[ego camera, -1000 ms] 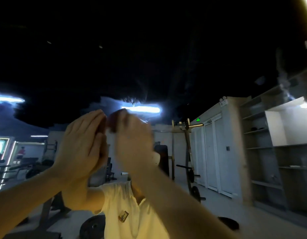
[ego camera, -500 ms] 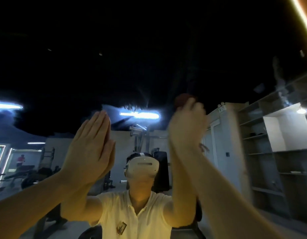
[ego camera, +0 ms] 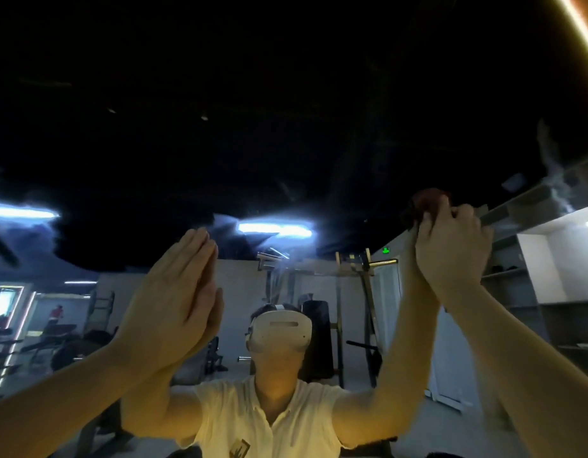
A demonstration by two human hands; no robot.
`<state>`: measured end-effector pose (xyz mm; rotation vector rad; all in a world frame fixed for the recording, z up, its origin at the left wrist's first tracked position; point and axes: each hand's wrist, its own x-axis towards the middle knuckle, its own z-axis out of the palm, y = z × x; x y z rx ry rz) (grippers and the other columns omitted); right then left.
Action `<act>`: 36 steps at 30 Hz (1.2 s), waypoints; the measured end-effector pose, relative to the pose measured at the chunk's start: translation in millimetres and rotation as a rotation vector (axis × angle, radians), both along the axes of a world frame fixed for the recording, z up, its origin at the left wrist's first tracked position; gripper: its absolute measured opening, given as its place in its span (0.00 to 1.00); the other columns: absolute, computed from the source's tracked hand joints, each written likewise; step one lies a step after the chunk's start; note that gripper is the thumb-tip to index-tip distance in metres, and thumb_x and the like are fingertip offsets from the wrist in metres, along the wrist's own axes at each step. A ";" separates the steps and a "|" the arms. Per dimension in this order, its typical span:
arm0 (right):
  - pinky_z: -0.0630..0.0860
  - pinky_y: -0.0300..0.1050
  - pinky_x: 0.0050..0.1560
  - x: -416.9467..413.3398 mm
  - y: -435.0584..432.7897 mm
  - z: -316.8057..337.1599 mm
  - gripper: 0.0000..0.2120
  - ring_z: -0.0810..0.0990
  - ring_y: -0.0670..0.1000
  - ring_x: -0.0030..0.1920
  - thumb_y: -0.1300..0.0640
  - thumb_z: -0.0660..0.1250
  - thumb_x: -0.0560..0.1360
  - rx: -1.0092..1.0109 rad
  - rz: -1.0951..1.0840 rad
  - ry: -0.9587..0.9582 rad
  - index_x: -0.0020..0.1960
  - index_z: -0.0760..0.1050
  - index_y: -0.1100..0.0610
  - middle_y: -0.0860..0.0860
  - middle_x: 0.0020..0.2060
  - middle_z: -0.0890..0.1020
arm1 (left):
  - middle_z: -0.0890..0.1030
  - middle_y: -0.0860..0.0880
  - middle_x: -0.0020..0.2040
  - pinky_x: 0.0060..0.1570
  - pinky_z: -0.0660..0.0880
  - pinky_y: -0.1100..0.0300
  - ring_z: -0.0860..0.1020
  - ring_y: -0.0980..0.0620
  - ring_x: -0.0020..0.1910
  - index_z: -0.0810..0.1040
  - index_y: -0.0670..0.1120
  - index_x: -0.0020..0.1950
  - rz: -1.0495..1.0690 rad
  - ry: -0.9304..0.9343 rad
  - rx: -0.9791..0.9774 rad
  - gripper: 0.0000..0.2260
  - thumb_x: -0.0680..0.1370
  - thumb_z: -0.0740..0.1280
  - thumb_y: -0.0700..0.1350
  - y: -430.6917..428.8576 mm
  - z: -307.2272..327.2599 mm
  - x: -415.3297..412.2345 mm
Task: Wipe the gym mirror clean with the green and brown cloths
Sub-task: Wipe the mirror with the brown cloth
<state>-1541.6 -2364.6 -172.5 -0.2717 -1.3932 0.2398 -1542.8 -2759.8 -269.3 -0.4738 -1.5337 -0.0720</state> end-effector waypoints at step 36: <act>0.66 0.61 0.70 0.2 -192.6 -38.3 0.33 0.65 0.62 0.68 0.54 0.71 0.74 0.500 0.226 -0.095 0.77 0.67 0.48 0.59 0.68 0.65 | 0.50 0.48 0.84 0.79 0.38 0.62 0.38 0.63 0.81 0.51 0.46 0.84 0.013 -0.153 -0.055 0.32 0.81 0.48 0.55 -11.5 0.2 11.1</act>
